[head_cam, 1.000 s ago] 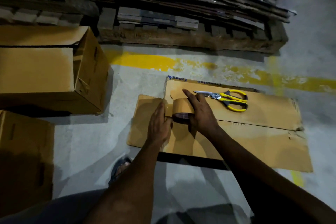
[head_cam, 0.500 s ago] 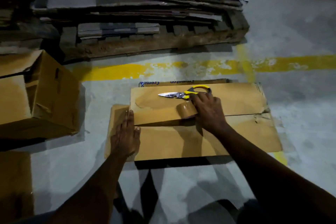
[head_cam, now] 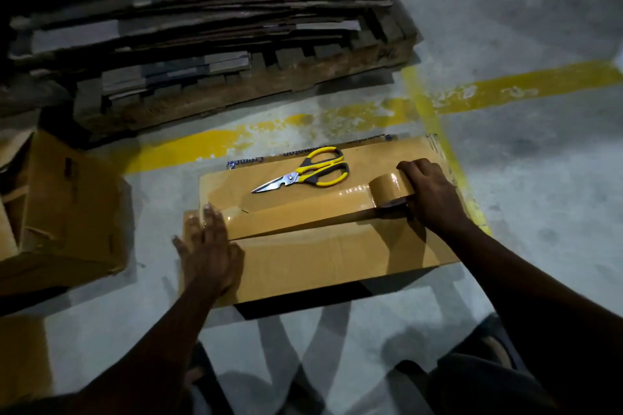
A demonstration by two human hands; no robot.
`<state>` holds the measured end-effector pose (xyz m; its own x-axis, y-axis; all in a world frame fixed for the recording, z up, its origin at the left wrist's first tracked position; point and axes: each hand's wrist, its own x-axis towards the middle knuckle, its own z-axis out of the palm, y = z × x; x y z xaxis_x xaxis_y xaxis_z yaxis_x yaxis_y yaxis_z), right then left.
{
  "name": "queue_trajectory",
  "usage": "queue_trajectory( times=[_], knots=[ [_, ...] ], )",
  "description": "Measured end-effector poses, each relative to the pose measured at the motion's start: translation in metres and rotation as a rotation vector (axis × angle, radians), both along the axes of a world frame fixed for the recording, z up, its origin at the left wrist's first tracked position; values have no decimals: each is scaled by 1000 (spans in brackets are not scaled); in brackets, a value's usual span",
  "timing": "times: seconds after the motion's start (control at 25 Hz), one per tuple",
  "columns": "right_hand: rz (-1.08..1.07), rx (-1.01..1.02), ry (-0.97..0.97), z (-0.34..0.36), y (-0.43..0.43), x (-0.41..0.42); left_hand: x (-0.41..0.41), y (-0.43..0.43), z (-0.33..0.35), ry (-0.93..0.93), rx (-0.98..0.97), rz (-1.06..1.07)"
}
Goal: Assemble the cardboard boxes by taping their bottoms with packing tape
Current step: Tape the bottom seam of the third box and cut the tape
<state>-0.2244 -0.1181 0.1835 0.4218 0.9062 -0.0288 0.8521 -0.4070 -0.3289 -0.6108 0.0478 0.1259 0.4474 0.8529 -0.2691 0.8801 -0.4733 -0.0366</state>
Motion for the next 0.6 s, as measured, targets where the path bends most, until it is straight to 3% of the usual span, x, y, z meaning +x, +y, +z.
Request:
queue_trajectory(
  times=[0.12, 0.32, 0.48, 0.6],
  knots=[
    [20, 40, -25, -4, 5, 3, 48, -17, 3, -8, -56, -62],
    [6, 82, -60, -8, 14, 0, 100, -49, 4, -70, -105, 141],
    [-44, 55, -74, -16, 13, 0, 123, -69, 2, -77, -102, 4],
    [-70, 78, 46, -22, 12, 1, 146, -85, 1, -103, -124, -146]
  ],
)
